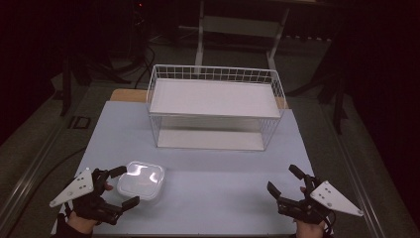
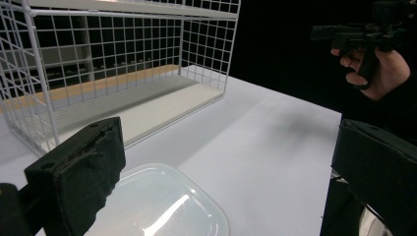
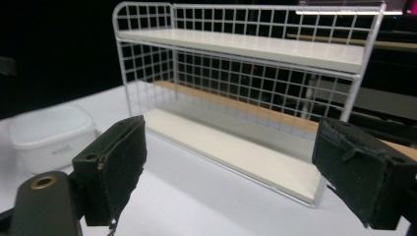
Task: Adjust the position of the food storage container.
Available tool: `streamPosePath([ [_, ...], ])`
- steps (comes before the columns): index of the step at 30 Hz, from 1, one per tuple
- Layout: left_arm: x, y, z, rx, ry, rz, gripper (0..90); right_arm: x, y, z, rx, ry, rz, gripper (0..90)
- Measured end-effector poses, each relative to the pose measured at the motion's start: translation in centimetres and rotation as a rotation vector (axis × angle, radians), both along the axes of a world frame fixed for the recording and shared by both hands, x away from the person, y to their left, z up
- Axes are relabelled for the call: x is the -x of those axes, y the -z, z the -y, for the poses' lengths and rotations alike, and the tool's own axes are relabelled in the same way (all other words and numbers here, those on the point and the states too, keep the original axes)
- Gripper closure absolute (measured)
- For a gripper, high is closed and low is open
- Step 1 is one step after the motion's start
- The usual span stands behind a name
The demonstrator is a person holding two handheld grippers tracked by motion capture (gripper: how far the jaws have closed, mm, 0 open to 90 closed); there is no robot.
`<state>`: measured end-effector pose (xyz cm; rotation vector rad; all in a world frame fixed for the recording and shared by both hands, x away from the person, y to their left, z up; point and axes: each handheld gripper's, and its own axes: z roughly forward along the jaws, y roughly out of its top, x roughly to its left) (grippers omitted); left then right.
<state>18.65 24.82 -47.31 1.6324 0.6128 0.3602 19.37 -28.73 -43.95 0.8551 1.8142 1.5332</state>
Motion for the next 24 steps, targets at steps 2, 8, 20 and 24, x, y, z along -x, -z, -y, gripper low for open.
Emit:
streamPosePath([
  [2,0.1,-0.3,0.0,0.016,0.006,-0.001,0.0,0.0,-0.1,-0.1,0.002,0.000,-0.008,12.8],
  [8,0.2,-1.9,-0.1,0.032,0.023,0.027,0.0,0.1,-1.0,0.0,-0.018,-0.019,-0.014,12.7],
  [20,-2.0,-4.2,-4.3,-0.077,-0.081,0.046,0.0,-0.3,-2.9,0.1,-0.009,-0.055,-0.024,12.2],
  [24,-2.3,-3.2,-5.7,-0.085,-0.110,0.017,7.1,-0.4,-2.8,-0.1,-0.009,-0.064,-0.029,12.3],
])
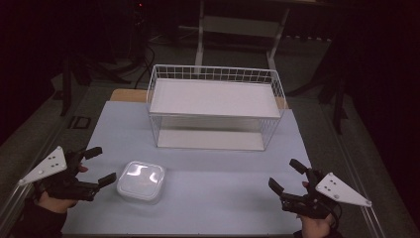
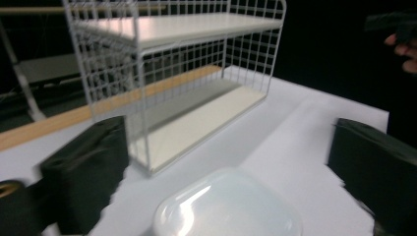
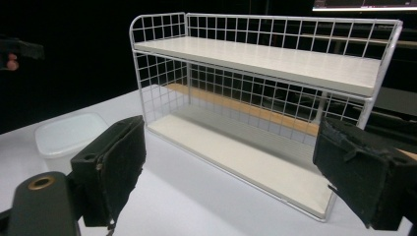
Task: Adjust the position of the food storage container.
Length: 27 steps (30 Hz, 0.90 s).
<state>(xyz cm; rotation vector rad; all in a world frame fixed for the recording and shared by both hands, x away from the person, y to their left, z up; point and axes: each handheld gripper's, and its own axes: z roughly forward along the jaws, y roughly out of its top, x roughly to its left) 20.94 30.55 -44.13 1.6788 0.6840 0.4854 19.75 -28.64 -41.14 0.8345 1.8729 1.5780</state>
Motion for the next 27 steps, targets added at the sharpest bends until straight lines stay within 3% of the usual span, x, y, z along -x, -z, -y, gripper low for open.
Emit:
streamPosePath([
  [5,-0.1,2.0,-1.3,-0.023,-0.021,-0.018,36.0,-0.1,0.3,-0.2,-0.005,-0.005,-0.009,12.4],
  [9,-0.5,3.0,-1.8,-0.037,-0.063,-0.060,51.5,0.0,0.5,-0.3,-0.009,-0.009,-0.012,12.4],
  [10,-0.6,3.3,-2.0,-0.046,-0.075,-0.076,51.5,-0.1,0.6,-0.3,-0.011,-0.009,-0.015,12.4],
  [12,-0.8,3.8,-2.1,-0.071,-0.083,-0.098,60.7,-0.1,0.7,-0.3,-0.012,-0.012,-0.019,12.4],
  [13,-1.1,4.6,-2.3,-0.117,-0.096,-0.127,64.9,-0.1,0.9,-0.4,-0.015,-0.013,-0.023,12.5],
  [14,-1.1,4.6,-2.3,-0.117,-0.096,-0.127,67.8,-0.1,1.0,-0.4,-0.017,-0.015,-0.024,12.5],
  [15,-1.4,5.4,-2.4,-0.177,-0.116,-0.162,72.2,0.0,1.1,-0.4,-0.018,-0.017,-0.028,12.5],
  [16,-1.4,5.4,-2.4,-0.177,-0.116,-0.162,75.2,0.0,1.1,-0.4,-0.018,-0.017,-0.028,12.5],
  [17,-1.6,6.2,-2.3,-0.213,-0.119,-0.210,78.7,-0.1,1.2,-0.5,-0.019,-0.021,-0.033,12.6],
  [20,-1.8,7.3,-2.1,-0.253,-0.121,-0.255,88.1,-0.1,1.3,-0.5,-0.018,-0.021,-0.034,12.5],
  [24,-1.9,8.1,-1.6,-0.286,-0.093,-0.280,89.5,-0.1,1.3,-0.5,-0.017,-0.021,-0.037,12.6],
  [27,-2.0,8.7,-0.5,-0.320,-0.041,-0.306,89.5,0.0,1.3,-0.5,-0.019,-0.024,-0.039,12.6],
])
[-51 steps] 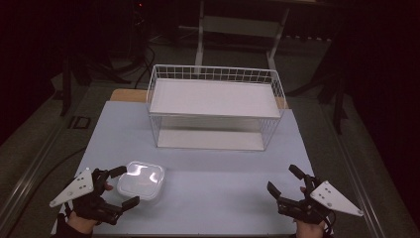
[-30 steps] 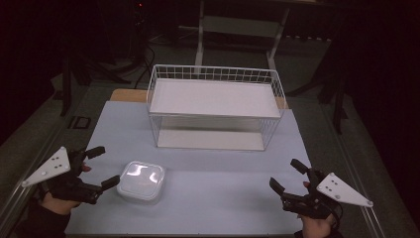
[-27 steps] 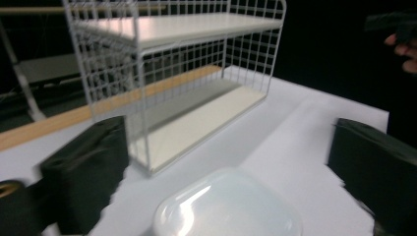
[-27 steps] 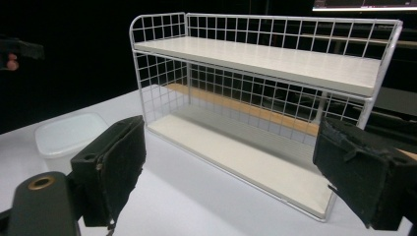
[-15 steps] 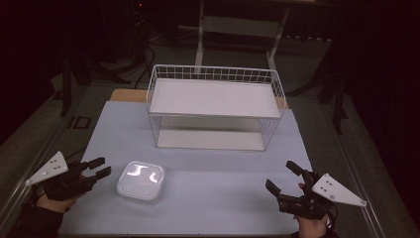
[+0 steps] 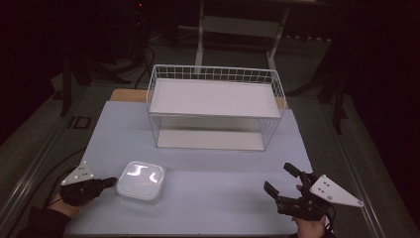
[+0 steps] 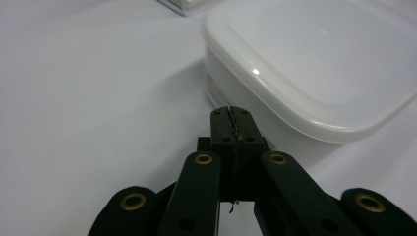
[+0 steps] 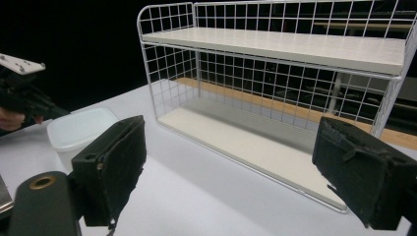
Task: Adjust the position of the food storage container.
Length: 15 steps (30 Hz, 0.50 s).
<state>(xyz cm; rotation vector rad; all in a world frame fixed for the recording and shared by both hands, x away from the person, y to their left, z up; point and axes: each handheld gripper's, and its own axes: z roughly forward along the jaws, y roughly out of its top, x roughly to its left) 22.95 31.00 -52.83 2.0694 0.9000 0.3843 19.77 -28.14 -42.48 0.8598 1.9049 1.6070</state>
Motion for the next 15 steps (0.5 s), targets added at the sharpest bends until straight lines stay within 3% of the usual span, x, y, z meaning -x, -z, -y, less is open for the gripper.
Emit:
streamPosePath([
  [11,-0.8,0.0,1.5,0.010,0.043,-0.033,89.5,0.0,0.1,0.3,-0.010,-0.004,-0.011,12.6],
  [15,-1.2,-0.1,3.0,0.014,0.082,-0.044,89.5,-0.1,0.2,0.1,-0.004,-0.015,-0.019,12.6],
])
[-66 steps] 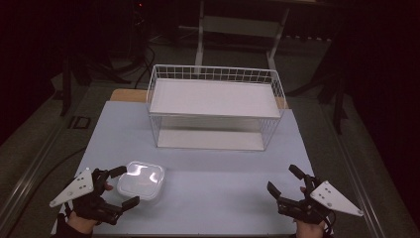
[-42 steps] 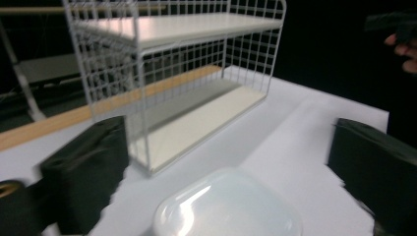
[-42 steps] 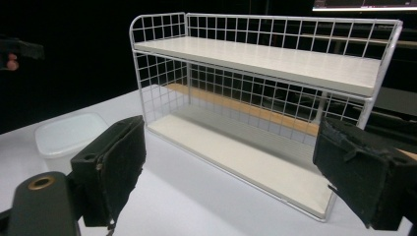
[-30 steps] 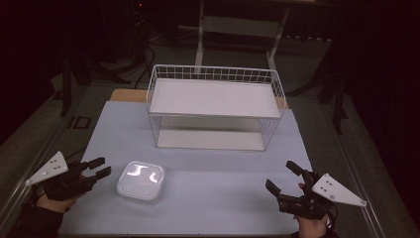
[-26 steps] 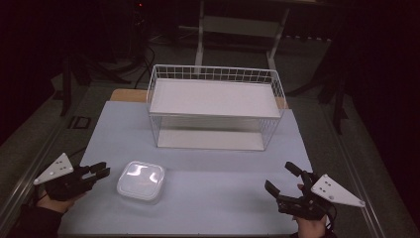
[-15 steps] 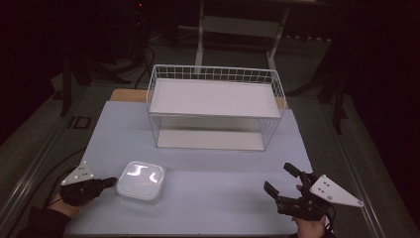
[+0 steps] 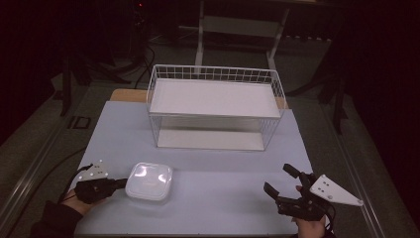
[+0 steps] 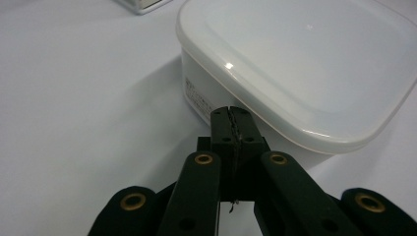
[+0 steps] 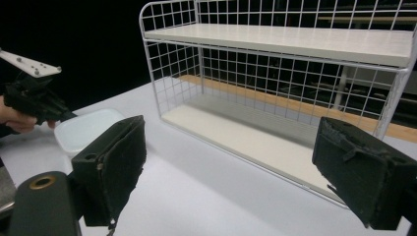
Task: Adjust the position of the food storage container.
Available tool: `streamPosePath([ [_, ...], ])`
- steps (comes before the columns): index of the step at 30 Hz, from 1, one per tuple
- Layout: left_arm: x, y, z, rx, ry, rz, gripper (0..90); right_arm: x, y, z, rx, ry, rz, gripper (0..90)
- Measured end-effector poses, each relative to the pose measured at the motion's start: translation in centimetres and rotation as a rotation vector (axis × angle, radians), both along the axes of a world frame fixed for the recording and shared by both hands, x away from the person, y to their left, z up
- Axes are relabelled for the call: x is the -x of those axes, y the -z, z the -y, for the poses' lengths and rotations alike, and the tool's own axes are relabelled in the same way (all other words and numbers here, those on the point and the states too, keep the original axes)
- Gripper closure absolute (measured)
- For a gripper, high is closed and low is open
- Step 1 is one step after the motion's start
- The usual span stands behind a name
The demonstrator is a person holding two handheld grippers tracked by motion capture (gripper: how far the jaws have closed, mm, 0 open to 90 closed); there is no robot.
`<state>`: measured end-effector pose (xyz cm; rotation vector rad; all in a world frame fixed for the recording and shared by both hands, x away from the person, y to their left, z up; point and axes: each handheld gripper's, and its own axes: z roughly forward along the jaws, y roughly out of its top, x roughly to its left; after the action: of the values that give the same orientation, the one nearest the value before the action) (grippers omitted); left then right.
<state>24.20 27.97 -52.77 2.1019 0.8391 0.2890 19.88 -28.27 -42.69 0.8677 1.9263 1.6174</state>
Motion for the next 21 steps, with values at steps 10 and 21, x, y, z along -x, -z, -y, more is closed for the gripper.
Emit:
streamPosePath([
  [10,-0.9,-0.1,3.1,0.006,0.082,-0.016,89.6,0.1,-0.1,0.0,0.000,-0.005,-0.003,12.6],
  [21,-1.9,-0.1,6.9,-0.006,0.178,-0.036,89.5,0.0,-0.4,-0.2,0.003,-0.008,0.000,12.6],
])
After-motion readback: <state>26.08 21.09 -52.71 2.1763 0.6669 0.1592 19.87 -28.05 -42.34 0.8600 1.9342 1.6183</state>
